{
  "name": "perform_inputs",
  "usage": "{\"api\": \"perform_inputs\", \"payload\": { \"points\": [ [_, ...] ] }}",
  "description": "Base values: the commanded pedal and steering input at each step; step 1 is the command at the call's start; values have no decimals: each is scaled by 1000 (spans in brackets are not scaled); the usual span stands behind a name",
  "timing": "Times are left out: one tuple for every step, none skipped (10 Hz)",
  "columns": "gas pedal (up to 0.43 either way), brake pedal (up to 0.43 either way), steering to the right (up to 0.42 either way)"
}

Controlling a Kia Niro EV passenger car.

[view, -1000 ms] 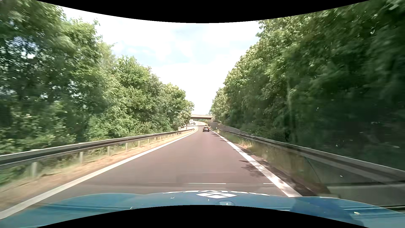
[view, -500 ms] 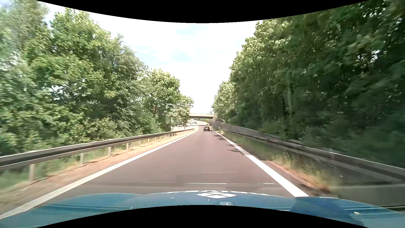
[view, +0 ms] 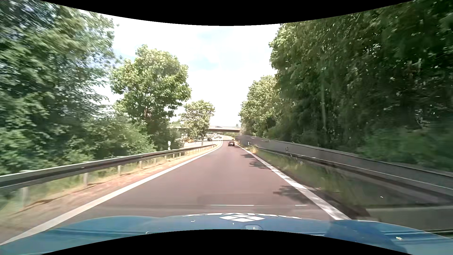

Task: Follow the waypoints while adhering to traffic rules and regulations

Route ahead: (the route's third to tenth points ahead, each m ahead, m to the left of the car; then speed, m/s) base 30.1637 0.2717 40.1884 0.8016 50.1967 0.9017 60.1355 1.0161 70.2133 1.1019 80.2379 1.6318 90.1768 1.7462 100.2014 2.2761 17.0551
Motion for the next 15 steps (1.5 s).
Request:
{"api": "perform_inputs", "payload": {
  "points": [
    [197, 0, -1],
    [197, 0, -1],
    [197, 0, -1],
    [197, 0, -1],
    [197, 0, -1],
    [197, 0, -1],
    [197, 0, -1],
    [197, 0, -1],
    [197, 0, -1],
    [197, 0, -1],
    [197, 0, -2],
    [197, 0, -2],
    [197, 0, -2],
    [197, 0, -2],
    [197, 0, -2]
  ]
}}
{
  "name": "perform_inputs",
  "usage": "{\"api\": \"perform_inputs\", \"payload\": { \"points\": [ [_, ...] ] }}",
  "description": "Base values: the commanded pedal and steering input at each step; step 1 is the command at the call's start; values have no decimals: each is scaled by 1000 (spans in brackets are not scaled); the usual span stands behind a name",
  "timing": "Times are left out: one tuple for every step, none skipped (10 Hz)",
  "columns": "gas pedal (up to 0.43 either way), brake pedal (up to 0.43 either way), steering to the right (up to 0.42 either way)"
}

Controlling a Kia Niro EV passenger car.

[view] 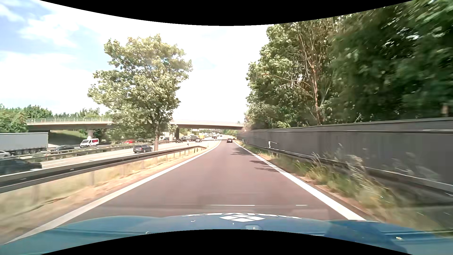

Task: Follow the waypoints while adhering to traffic rules and regulations

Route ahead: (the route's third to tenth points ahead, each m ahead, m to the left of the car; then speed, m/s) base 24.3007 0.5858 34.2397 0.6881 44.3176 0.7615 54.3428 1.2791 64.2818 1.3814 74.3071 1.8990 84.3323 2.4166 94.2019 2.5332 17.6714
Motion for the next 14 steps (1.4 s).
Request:
{"api": "perform_inputs", "payload": {
  "points": [
    [197, 0, -2],
    [197, 0, -2],
    [197, 0, -3],
    [197, 0, -3],
    [197, 0, -4],
    [197, 0, -4],
    [197, 0, -4],
    [197, 0, -5],
    [197, 0, -5],
    [197, 0, -5],
    [197, 0, -5],
    [197, 0, -5],
    [197, 0, -5],
    [197, 0, -5]
  ]
}}
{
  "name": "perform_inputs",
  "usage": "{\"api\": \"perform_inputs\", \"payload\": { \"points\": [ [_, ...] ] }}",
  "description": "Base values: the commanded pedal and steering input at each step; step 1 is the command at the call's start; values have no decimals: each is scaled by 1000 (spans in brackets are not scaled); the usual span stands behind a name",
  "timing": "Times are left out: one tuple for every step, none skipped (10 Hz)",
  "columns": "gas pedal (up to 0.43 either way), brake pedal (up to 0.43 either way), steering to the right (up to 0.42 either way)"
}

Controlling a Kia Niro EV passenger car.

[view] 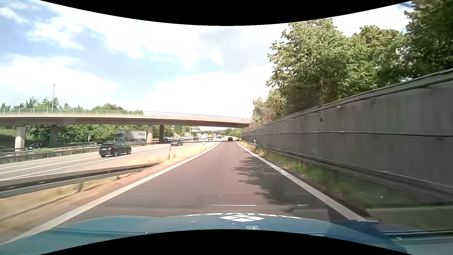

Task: Follow the waypoints while adhering to traffic rules and regulations

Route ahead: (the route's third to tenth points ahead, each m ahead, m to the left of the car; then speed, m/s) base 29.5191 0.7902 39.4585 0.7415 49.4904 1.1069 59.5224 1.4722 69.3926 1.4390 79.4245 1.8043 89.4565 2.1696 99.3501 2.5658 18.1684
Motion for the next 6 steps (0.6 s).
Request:
{"api": "perform_inputs", "payload": {
  "points": [
    [197, 0, -5],
    [197, 0, -5],
    [197, 0, -5],
    [197, 0, -5],
    [197, 0, -5],
    [197, 0, -5]
  ]
}}
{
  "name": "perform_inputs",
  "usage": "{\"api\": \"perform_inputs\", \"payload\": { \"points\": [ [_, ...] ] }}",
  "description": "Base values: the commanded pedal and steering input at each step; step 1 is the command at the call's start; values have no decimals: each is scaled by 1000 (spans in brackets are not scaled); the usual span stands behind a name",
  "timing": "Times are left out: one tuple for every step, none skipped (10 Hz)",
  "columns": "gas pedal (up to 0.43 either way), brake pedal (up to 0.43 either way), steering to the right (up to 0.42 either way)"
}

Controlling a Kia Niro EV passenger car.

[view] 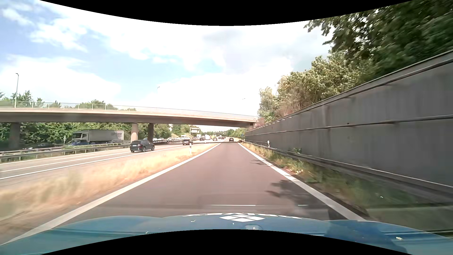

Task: Follow the waypoints while adhering to traffic rules and regulations

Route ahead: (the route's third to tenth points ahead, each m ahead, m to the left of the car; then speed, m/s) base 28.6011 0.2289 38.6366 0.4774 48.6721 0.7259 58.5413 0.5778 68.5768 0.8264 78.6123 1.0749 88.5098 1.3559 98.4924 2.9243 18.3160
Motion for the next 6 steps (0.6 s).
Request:
{"api": "perform_inputs", "payload": {
  "points": [
    [197, 0, -5],
    [197, 0, -5],
    [197, 0, -4],
    [197, 0, -4],
    [197, 0, -4],
    [197, 0, -5]
  ]
}}
